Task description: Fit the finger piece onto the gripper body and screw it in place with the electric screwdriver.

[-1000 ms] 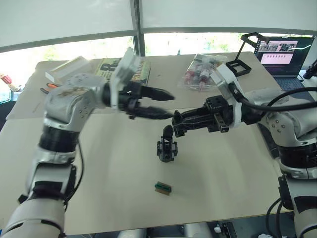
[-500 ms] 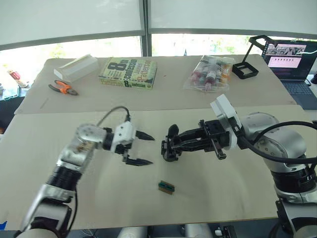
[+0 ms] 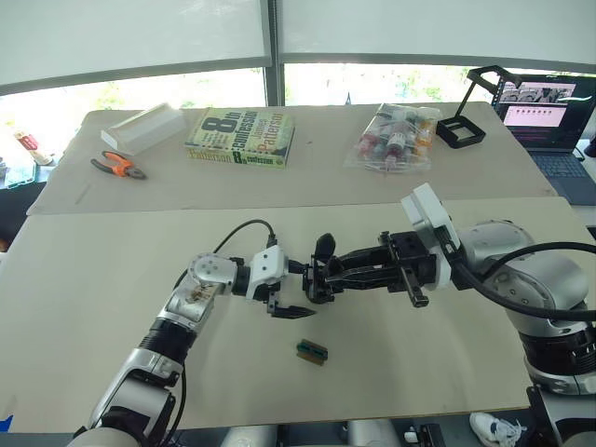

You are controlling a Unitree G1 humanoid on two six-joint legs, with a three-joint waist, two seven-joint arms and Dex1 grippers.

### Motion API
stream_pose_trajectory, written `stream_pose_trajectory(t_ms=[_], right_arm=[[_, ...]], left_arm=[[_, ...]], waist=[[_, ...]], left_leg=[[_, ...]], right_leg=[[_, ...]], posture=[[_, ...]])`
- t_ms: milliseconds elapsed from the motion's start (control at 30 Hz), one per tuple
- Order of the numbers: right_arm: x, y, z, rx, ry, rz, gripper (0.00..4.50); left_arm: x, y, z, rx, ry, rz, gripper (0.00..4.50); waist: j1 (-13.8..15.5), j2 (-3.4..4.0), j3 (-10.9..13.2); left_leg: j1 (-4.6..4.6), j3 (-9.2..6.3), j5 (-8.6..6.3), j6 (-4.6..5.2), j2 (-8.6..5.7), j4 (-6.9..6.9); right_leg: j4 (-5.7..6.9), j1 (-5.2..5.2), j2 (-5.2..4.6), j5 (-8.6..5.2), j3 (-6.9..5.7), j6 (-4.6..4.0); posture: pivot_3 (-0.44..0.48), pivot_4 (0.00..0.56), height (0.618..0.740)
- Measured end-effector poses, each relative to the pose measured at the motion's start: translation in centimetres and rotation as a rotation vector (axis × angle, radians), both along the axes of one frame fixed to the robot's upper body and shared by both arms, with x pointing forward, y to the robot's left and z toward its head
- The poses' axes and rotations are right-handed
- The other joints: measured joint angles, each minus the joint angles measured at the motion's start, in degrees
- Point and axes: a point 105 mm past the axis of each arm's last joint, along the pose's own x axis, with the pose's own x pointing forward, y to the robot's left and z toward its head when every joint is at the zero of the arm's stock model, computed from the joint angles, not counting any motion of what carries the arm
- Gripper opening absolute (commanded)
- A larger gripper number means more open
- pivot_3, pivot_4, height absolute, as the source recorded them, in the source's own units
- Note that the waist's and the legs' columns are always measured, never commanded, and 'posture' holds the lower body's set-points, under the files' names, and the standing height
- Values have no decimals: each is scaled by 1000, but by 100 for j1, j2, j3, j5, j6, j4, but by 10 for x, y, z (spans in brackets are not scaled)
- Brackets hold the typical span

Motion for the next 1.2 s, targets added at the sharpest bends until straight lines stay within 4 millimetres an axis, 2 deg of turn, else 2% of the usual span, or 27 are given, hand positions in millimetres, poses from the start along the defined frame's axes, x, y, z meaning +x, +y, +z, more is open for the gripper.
stream_pose_trajectory(t_ms=[133, 167, 200, 267, 300, 467, 767, 1200], right_arm=[[0, -1, -2, -2, 6, -6, 312], [0, -2, -4, -4, 12, -10, 312], [0, -2, -7, -8, 12, -14, 312], [1, -1, -14, -14, -6, -20, 312], [1, 1, -17, -9, -14, -18, 312], [6, 11, -35, 27, -47, -21, 312], [17, 12, -50, 23, -110, -57, 312], [14, 7, -53, 12, -98, -48, 312]], left_arm=[[1, -2, -1, -4, 2, -2, 4500], [1, -3, -2, -6, 6, -2, 3945], [0, -3, -2, -8, 8, -7, 3635], [0, -4, -1, -10, 10, -12, 2626], [-1, -4, -2, -10, 11, -18, 2282], [-2, -9, -2, -12, 4, -29, 2296], [-2, -10, -3, -11, -1, -24, 2296], [-3, -10, -3, -9, -6, -20, 2296]], waist=[[-4, 0, 0], [-2, 0, 0], [3, 0, 0], [0, 0, 0], [-1, 0, -1], [7, 0, -1], [6, 0, -1], [3, 1, -1]], left_leg=[[0, 0, 0, 0, 1, 0], [0, 0, 0, 0, 1, 0], [0, 0, 0, 0, 0, 0], [0, 0, 0, 1, 0, 0], [2, 0, 0, 0, 1, -1], [1, 0, 0, 1, -2, 2], [3, 0, 0, 1, -3, 2], [8, -2, 0, 1, -1, 2]], right_leg=[[0, -1, 1, 0, 0, 0], [-1, -1, 0, 0, 0, 0], [0, 0, 0, 0, 0, 0], [-2, 0, 0, 0, 1, 1], [-1, 1, 1, 0, 1, 1], [-1, 1, 0, 1, 0, 2], [-1, 4, 2, 2, 0, 3], [-3, 10, 3, 2, 0, 3]], posture=[[0, 150, 740], [0, 150, 740], [0, 150, 740], [0, 150, 740], [0, 150, 740], [0, 150, 740], [0, 150, 740], [0, 150, 740]])
